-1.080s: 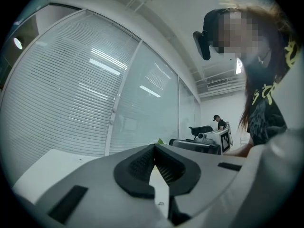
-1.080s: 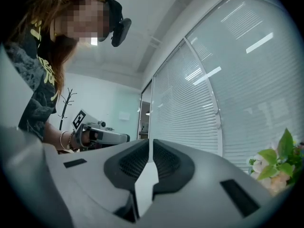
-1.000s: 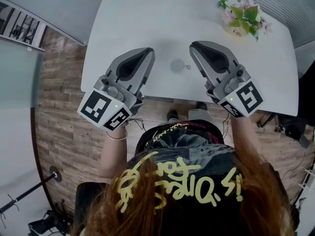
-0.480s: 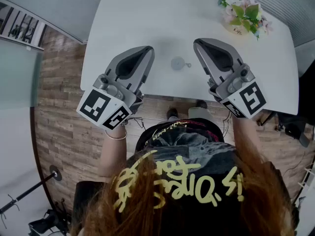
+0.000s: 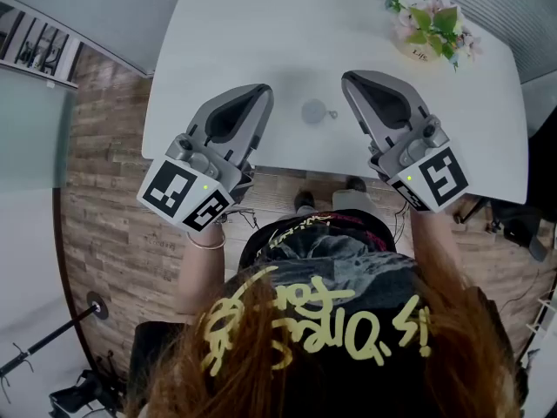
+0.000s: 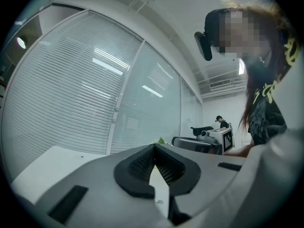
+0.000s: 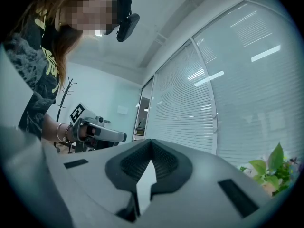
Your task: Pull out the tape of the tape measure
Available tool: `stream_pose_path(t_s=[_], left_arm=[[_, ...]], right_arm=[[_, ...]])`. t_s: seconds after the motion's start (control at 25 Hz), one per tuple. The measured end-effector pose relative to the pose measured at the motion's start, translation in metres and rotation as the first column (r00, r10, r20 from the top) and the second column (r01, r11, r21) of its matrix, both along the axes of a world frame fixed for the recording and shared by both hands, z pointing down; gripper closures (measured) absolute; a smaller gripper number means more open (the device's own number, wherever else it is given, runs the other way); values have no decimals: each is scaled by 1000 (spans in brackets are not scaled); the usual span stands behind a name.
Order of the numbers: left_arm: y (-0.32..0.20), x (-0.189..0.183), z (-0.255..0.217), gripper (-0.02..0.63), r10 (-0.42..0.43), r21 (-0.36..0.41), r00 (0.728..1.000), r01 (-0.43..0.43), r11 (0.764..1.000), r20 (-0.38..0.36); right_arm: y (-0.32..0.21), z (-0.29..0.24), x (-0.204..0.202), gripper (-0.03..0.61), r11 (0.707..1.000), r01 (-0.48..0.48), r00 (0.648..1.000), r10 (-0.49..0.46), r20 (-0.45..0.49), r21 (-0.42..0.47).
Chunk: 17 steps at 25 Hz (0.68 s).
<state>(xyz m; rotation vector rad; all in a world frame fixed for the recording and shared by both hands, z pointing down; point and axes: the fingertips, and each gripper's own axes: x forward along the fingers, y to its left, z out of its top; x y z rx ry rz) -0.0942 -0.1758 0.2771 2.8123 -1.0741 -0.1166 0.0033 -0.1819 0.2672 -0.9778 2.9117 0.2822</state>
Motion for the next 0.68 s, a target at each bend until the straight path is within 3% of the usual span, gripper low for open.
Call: stream_pose_path(t_s=[0.68], left_arm=[[1, 13, 9, 621, 6, -25, 1000, -5, 1000, 7]], right_arm=[[3, 0, 6, 577, 1000, 3, 1000, -3, 5, 11]])
